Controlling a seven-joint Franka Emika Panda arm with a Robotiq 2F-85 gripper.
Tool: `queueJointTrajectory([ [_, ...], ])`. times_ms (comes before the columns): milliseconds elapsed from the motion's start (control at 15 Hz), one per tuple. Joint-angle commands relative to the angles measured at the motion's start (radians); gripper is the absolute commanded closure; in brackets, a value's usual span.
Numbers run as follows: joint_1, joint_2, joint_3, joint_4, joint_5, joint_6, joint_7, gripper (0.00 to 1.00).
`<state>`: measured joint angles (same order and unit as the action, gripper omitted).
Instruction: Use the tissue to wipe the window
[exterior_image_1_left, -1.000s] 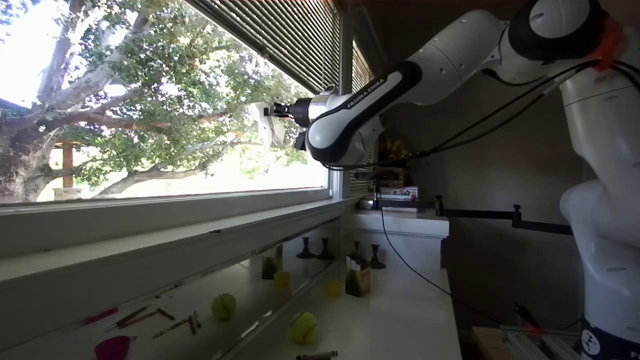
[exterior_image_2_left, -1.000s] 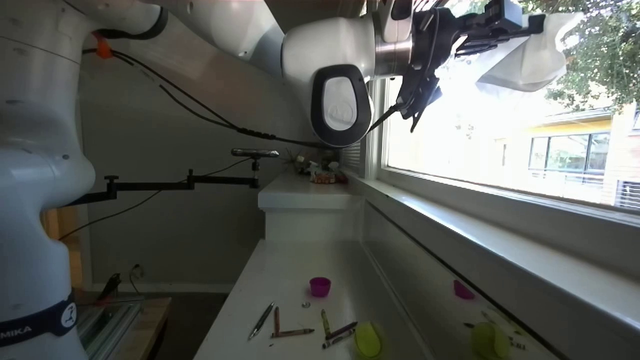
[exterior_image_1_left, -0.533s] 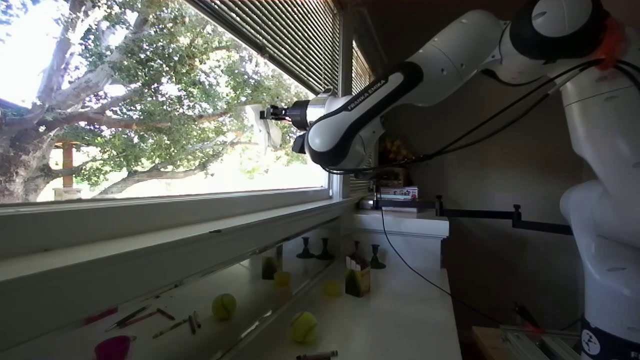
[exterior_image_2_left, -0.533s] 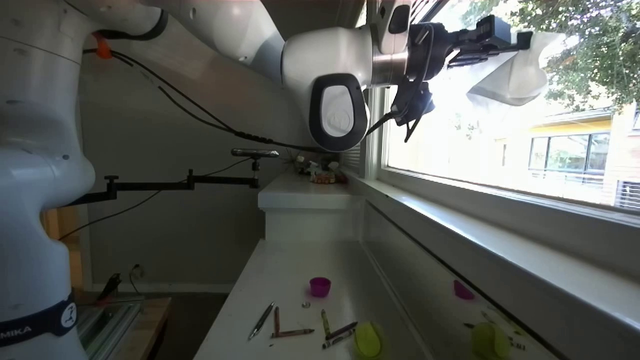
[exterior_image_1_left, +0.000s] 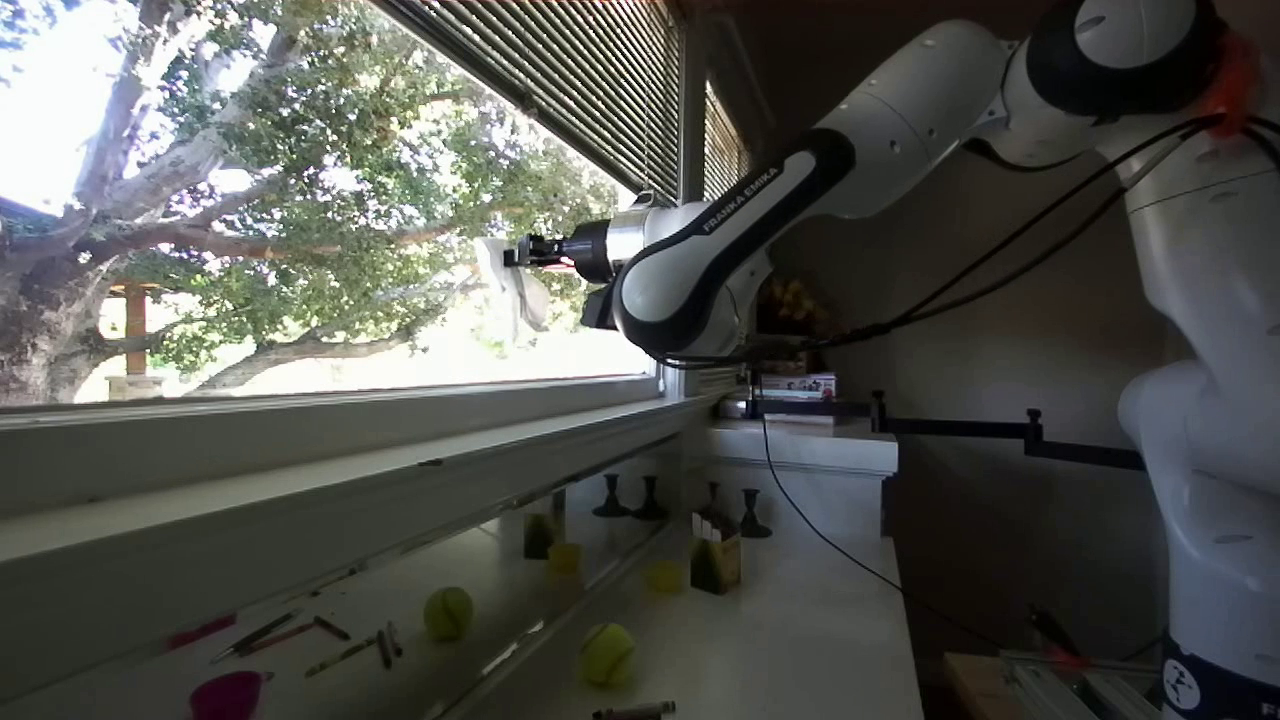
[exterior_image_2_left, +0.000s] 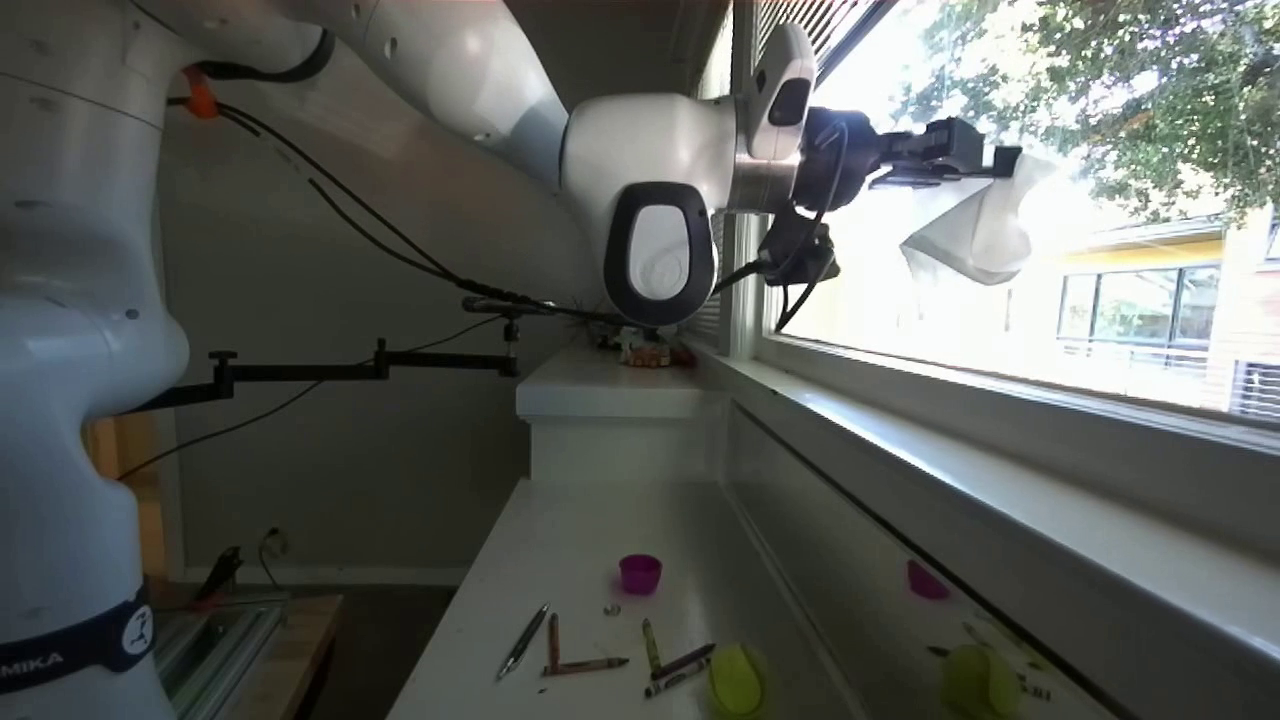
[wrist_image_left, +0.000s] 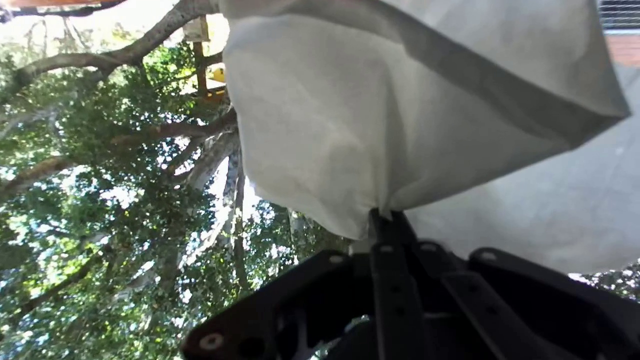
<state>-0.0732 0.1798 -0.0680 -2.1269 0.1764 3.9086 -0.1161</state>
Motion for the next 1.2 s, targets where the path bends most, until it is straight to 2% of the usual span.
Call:
queueJointTrajectory([
  [0, 0.016, 0.025, 0.012, -0.007, -0.026, -0.116, 0.043, 1.0],
  [533, 0.042, -0.082, 0.03, -0.113, -0.043, -0.268, 0.041, 1.0],
  [933, 0.051, -0.212, 0.042, -0.191, -0.073, -0.364, 0.041, 1.0],
  [1133, 0.054, -0.298, 0.054, -0.245, -0.145, -0.447, 0.1, 1.0],
])
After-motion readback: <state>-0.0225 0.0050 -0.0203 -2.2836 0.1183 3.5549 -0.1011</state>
